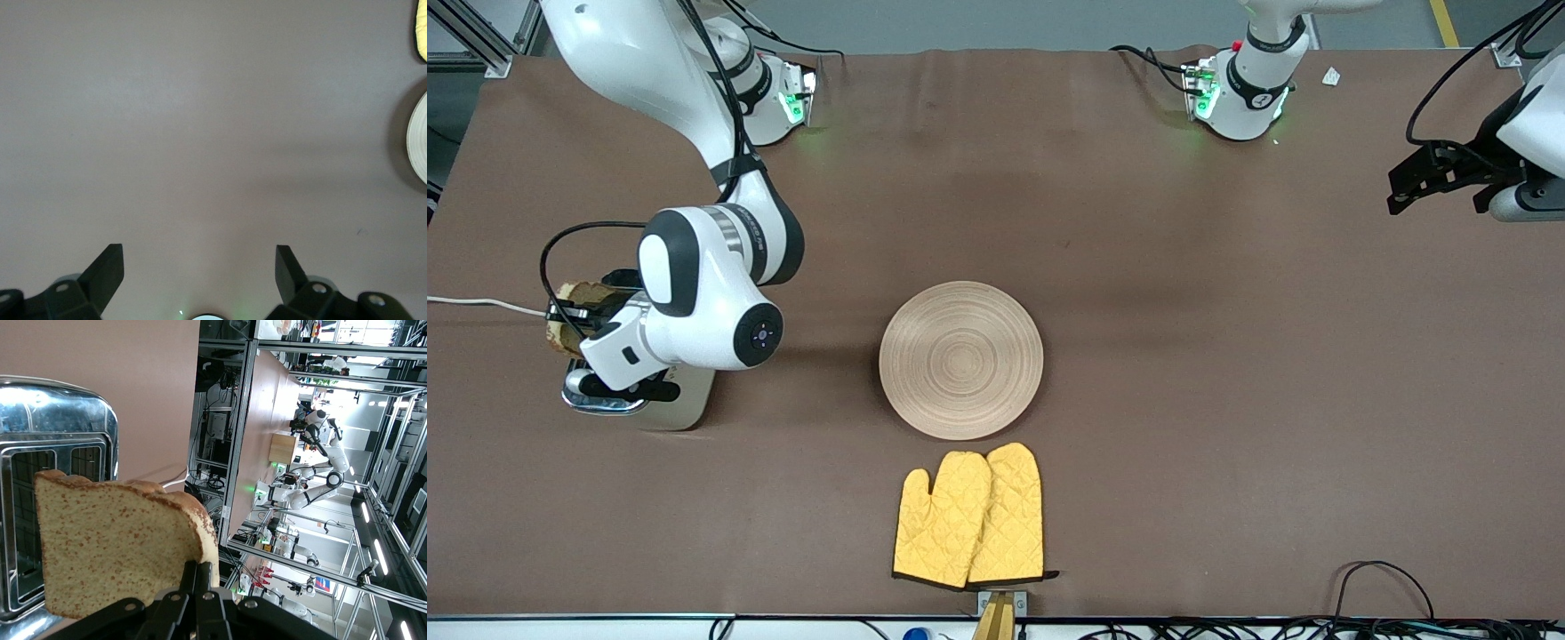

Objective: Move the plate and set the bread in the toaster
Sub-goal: 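Lower the bread into the toaster slot with the right gripper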

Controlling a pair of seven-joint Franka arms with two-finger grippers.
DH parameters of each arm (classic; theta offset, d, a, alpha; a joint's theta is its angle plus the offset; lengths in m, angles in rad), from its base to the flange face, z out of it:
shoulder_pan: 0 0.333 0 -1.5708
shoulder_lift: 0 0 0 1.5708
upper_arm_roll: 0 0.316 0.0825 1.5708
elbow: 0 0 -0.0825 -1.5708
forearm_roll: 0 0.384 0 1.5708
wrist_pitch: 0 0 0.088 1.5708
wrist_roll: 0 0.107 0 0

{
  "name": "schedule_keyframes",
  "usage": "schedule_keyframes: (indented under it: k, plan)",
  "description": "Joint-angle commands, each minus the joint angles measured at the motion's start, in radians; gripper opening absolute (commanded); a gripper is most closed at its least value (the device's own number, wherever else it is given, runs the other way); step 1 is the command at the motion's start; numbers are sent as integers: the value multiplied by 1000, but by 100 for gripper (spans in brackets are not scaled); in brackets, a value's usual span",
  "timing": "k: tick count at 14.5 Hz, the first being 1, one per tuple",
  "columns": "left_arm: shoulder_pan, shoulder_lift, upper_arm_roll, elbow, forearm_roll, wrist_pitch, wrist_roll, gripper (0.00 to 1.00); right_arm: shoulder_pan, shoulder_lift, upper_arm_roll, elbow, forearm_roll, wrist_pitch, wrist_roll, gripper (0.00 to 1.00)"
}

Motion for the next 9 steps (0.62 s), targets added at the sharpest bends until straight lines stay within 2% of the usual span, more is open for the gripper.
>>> schedule_keyframes:
  k: [1, 4, 9]
  plan:
    - [0, -37, -3, -46, 8, 22, 6, 100, -10, -15, 13, -50, -25, 20, 34, 0]
    - [3, -28, -1, -38, 5, 24, 4, 100, -6, -15, 13, -107, -24, 56, 132, 0]
    - [6, -26, -1, -36, 5, 25, 6, 100, -26, 1, 13, -108, -24, 93, 140, 0]
